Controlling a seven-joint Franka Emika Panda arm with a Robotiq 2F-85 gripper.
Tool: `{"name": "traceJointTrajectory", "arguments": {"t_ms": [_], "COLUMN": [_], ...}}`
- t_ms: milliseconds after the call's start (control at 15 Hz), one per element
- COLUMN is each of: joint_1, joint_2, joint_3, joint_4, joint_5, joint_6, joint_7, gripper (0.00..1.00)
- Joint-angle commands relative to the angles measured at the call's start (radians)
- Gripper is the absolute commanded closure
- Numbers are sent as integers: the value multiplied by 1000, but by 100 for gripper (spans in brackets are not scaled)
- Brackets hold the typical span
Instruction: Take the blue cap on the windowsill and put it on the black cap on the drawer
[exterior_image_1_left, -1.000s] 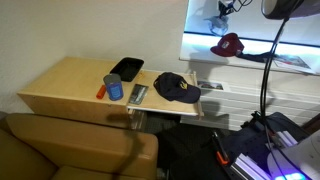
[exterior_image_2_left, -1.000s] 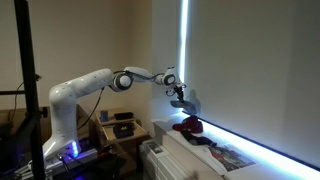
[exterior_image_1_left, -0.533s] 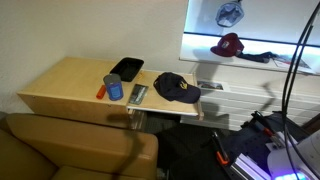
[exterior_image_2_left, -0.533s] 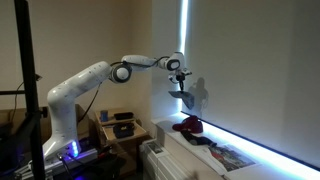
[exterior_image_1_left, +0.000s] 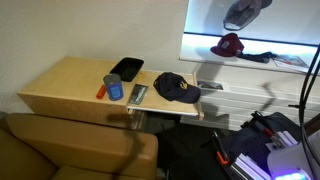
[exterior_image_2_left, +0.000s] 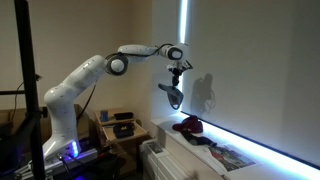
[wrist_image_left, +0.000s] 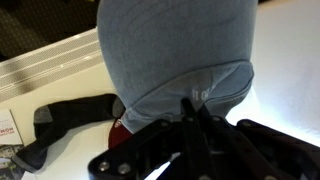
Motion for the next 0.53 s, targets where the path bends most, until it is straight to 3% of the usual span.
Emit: {"name": "traceJointTrajectory", "arguments": {"t_ms": [0, 467], "joint_1": [-9, -20], "joint_2": [-7, -12], "joint_3": [0, -6], "joint_4": [-3, -5], "joint_5": [-2, -24], "joint_6": [-55, -158], "joint_7": [-28, -81], "gripper": [95, 99]}}
